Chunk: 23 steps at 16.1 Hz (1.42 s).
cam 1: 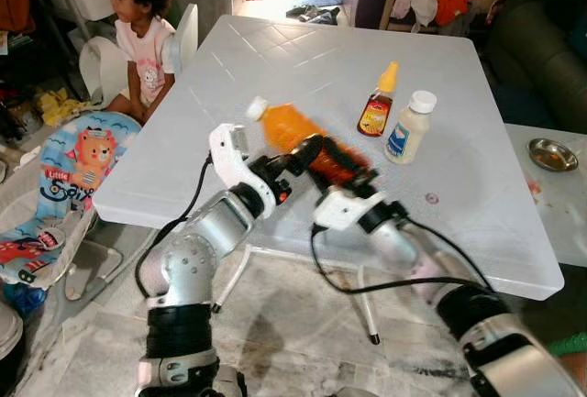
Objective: Restocking fridge
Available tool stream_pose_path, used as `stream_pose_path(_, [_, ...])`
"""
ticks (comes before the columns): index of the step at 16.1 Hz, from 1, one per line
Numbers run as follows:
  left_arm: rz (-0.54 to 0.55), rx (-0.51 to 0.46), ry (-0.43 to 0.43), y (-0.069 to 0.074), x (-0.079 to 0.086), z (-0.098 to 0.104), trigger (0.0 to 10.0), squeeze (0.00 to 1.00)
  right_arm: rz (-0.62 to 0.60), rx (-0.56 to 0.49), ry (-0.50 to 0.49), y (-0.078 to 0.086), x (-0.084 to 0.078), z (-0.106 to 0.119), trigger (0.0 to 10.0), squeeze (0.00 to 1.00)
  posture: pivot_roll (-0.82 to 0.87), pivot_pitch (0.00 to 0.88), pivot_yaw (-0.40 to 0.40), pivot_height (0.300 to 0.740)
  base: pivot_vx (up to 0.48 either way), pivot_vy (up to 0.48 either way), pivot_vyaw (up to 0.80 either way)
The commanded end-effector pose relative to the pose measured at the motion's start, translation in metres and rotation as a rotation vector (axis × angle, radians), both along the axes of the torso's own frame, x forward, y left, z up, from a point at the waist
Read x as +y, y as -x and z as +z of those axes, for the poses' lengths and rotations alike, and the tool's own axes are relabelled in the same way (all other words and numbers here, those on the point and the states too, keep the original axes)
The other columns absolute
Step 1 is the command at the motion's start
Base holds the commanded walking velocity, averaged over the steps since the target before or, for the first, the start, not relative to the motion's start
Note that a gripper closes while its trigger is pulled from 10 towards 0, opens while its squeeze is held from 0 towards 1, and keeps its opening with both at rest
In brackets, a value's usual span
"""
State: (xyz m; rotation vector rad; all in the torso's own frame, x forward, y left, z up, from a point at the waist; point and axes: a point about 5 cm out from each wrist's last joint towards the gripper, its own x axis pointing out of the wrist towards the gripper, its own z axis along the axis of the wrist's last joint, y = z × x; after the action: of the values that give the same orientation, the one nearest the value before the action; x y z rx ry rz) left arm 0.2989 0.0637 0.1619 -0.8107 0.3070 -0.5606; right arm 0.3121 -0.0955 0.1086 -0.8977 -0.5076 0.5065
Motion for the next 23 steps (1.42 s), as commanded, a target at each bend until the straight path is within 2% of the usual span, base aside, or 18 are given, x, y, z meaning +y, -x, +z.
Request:
stream_pose_path(1, [0.013, -0.006, -0.018, -0.003, -0.008, 0.002, 10.0, 0.0, 0.031, -0.011, -0.011, -0.001, 0.005, 0.007, 10.0, 0.0, 0.04, 0.0, -0.023, 0.74, 0.0, 0.0, 0.0])
stream_pose_path(4, [0.106, -0.006, -0.035, -0.013, -0.003, 0.001, 10.0, 0.0, 0.056, -0.002, -0.013, 0.004, 0.007, 0.005, 10.0, 0.0, 0.03, 0.0, -0.025, 0.74, 0.0, 0.0, 0.0])
stream_pose_path(6, [0.213, 0.009, -0.05, -0.021, 0.005, -0.003, 10.0, 0.0, 0.074, 0.015, -0.025, 0.008, 0.01, 0.005, 10.0, 0.0, 0.03, 0.0, -0.024, 0.74, 0.0, 0.0, 0.0])
stream_pose_path(8, [0.255, 0.009, -0.05, -0.024, 0.008, -0.004, 10.0, 0.0, 0.084, 0.02, -0.026, 0.011, 0.012, 0.003, 10.0, 0.0, 0.03, 0.0, -0.024, 0.74, 0.0, 0.0, 0.0])
stream_pose_path(9, [0.264, 0.011, -0.052, -0.025, 0.009, -0.005, 1.4, 0.0, 0.084, 0.025, -0.026, 0.012, 0.011, 0.002, 10.0, 0.0, 0.03, 0.0, -0.024, 0.74, 0.0, 0.0, 0.0])
stream_pose_path(10, [0.262, 0.013, -0.049, -0.025, 0.009, -0.006, 0.0, 0.0, 0.082, 0.028, -0.026, 0.012, 0.011, 0.002, 10.0, 0.0, 0.03, 0.0, -0.023, 0.74, 0.0, 0.0, 0.0])
stream_pose_path(21, [0.296, 0.068, -0.015, -0.027, 0.012, -0.013, 0.0, 0.0, 0.056, 0.033, -0.015, 0.007, 0.006, 0.003, 10.0, 0.0, 0.03, 0.0, -0.028, 0.74, 0.0, 0.0, 0.0])
stream_pose_path(22, [0.298, 0.069, -0.015, -0.028, 0.012, -0.012, 0.0, 0.0, 0.063, 0.043, -0.027, 0.007, 0.007, 0.004, 10.0, 0.62, 0.03, 0.0, -0.029, 0.74, 0.0, 0.0, 0.0])
stream_pose_path(23, [0.299, 0.069, -0.014, -0.028, 0.013, -0.012, 0.0, 0.0, 0.08, 0.062, -0.038, 0.007, 0.008, 0.005, 10.0, 1.0, 0.03, 0.0, -0.029, 0.74, 0.0, 0.0, 0.0])
